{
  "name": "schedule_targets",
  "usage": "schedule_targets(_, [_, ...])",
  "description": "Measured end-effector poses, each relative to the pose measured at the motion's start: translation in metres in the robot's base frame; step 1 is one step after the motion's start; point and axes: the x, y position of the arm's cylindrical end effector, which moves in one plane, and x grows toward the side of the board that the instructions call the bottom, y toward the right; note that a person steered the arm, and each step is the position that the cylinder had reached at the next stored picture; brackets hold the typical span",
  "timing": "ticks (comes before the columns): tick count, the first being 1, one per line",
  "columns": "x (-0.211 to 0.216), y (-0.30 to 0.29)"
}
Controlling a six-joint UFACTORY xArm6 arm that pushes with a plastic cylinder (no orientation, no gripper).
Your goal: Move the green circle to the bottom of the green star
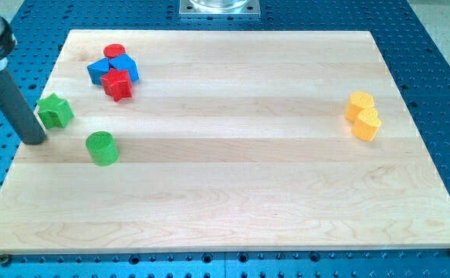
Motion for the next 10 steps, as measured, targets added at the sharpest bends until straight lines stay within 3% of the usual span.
schedule_targets(2, [-0.062,0.046])
schedule_targets(4, [-0.073,0.046])
schedule_targets(5, [-0.055,0.035])
schedule_targets(7, [0.051,0.047])
schedule_targets(8, [0.092,0.107])
schedule_targets(9, [0.066,0.147])
schedule_targets(10, [0.031,0.136])
